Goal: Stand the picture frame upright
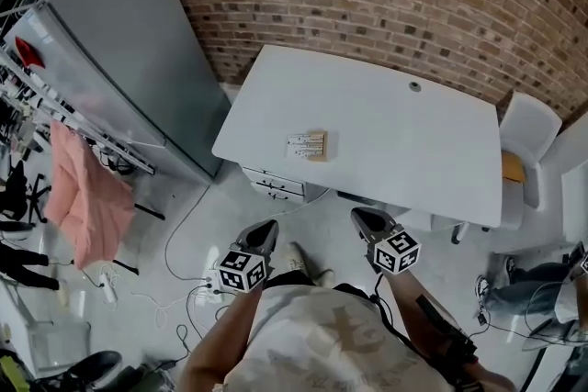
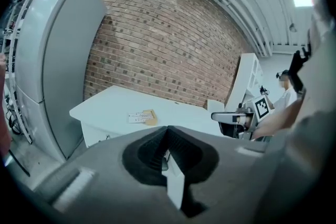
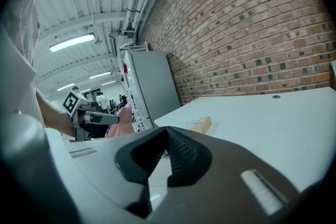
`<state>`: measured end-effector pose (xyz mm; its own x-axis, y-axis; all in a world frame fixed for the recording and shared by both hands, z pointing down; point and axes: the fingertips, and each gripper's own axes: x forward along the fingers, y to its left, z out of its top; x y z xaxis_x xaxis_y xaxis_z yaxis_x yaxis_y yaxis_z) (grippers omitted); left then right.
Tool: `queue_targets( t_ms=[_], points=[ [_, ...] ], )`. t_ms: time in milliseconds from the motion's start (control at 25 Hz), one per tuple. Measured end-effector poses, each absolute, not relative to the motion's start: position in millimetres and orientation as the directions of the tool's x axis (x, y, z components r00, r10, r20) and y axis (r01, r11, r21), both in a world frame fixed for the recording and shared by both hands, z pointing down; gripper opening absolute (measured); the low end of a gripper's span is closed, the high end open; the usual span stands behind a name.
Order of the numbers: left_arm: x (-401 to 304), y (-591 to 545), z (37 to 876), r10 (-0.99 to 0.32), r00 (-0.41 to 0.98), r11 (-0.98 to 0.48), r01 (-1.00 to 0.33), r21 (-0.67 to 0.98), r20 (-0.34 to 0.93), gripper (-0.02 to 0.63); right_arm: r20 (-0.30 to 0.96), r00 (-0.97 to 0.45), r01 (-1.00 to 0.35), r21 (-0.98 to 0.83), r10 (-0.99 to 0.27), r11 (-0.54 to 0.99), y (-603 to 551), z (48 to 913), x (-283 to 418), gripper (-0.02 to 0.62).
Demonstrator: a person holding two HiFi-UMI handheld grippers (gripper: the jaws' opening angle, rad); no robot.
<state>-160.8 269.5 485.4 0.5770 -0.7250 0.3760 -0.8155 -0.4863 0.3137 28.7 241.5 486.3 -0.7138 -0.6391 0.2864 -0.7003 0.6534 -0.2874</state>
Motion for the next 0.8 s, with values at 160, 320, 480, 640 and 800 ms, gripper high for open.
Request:
queue_targets(
  t_ms=[160, 320, 480, 640, 800],
  points=[
    [-162, 255, 485, -0.719, 0.588, -0.497, -0.808, 0.318, 0.371, 0.003, 0.299, -0.707, -0.708, -0.284, -0.641, 0.647, 229, 486, 24, 0.008],
    [-164, 235, 485, -0.707, 0.605, -0.513, -0.795, 0.323, 0.366, 0.003, 0.306, -0.698, -0.716, -0.280, -0.647, 0.640, 214, 485, 18, 0.008],
    [-164, 214, 485, -0.692, 0.626, -0.532, -0.779, 0.332, 0.359, 0.003, 0.320, -0.682, -0.732, -0.276, -0.658, 0.623, 198, 485, 17, 0.008],
    [-170, 193, 486, -0.677, 0.643, -0.548, -0.765, 0.338, 0.357, 0.003, 0.332, -0.663, -0.748, -0.272, -0.671, 0.605, 180, 487, 13, 0.008],
    [-180, 174, 492, -0.660, 0.657, -0.560, -0.753, 0.345, 0.364, 0.003, 0.340, -0.647, -0.762, -0.262, -0.682, 0.592, 159, 489, 4, 0.008]
  ],
)
